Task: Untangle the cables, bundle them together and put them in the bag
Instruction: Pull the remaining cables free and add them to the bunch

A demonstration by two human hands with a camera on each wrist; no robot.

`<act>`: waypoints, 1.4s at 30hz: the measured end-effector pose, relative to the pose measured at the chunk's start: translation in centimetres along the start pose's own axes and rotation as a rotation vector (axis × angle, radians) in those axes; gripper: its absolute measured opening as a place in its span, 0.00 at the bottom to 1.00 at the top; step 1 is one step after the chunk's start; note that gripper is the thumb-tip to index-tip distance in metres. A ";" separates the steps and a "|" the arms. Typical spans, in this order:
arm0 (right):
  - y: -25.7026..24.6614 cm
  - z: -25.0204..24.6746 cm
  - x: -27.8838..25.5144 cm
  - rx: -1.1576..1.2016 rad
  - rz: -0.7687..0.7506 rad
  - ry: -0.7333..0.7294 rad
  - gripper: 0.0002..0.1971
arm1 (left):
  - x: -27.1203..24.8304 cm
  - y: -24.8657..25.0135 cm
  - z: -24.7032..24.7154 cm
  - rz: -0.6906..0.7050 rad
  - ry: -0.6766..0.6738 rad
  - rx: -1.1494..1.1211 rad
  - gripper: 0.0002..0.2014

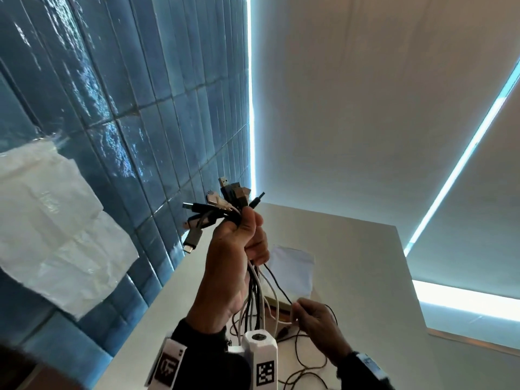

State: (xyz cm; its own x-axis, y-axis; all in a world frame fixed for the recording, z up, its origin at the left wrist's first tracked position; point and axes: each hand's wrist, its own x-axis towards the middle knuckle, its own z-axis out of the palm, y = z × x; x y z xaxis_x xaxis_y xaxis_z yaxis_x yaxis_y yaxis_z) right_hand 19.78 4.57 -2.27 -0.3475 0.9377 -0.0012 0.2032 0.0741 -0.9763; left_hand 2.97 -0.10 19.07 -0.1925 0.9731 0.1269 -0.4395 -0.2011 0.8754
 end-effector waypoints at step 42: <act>9.9 3.5 2.7 -1.227 0.190 -0.390 0.20 | -2.0 -0.4 -5.5 -0.282 0.094 0.098 0.15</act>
State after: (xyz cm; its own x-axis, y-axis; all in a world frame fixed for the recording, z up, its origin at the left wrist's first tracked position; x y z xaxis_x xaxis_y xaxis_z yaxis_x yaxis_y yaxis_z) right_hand 17.61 6.65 -12.70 -0.4200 0.8234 -0.3816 0.9058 0.4061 -0.1208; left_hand -1.31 -2.60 15.86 -0.1577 0.9732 -0.1671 -0.4017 0.0914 0.9112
